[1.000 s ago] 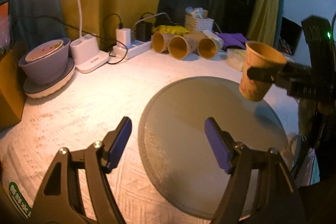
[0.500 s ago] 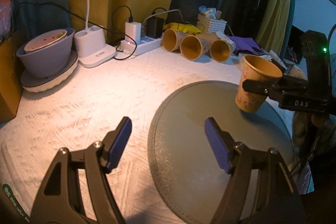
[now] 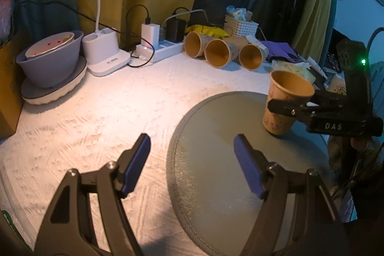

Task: Flip cup upright
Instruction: 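Lower the upright cup onto the grey mat with the right gripper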

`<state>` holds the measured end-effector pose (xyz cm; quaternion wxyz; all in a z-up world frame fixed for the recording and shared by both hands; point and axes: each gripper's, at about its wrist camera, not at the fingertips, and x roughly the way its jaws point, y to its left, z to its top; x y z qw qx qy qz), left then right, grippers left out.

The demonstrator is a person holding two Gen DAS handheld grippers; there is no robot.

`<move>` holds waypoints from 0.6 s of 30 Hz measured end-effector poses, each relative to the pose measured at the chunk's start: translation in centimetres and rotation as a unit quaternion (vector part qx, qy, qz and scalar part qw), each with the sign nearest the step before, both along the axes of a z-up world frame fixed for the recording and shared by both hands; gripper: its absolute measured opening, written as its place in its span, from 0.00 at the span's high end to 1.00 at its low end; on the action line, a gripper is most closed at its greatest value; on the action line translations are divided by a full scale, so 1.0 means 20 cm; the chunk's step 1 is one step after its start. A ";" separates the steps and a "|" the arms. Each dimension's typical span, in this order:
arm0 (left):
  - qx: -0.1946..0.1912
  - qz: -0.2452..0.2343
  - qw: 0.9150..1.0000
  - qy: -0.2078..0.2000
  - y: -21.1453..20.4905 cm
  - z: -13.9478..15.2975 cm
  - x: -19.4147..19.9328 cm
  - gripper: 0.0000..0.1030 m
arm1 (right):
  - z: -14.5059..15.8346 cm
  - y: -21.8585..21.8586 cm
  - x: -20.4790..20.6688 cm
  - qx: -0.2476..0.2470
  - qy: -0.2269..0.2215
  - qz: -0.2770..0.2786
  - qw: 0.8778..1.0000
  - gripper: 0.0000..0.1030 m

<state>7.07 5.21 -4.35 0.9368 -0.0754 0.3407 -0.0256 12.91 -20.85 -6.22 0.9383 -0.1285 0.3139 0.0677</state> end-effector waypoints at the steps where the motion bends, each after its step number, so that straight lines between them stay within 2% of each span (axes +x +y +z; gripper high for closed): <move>1: 0.001 0.000 1.000 -0.001 0.00 0.00 0.00 0.29 | -0.01 0.00 0.00 -0.001 0.002 -0.003 1.000 0.30; 4: 0.002 -0.002 1.000 -0.005 -0.02 0.02 -0.02 0.29 | -0.02 -0.01 -0.01 0.000 0.004 -0.007 1.000 0.25; 18: 0.003 -0.011 1.000 -0.025 -0.07 0.09 -0.14 0.29 | 0.02 0.00 -0.16 -0.003 -0.009 -0.014 1.000 0.24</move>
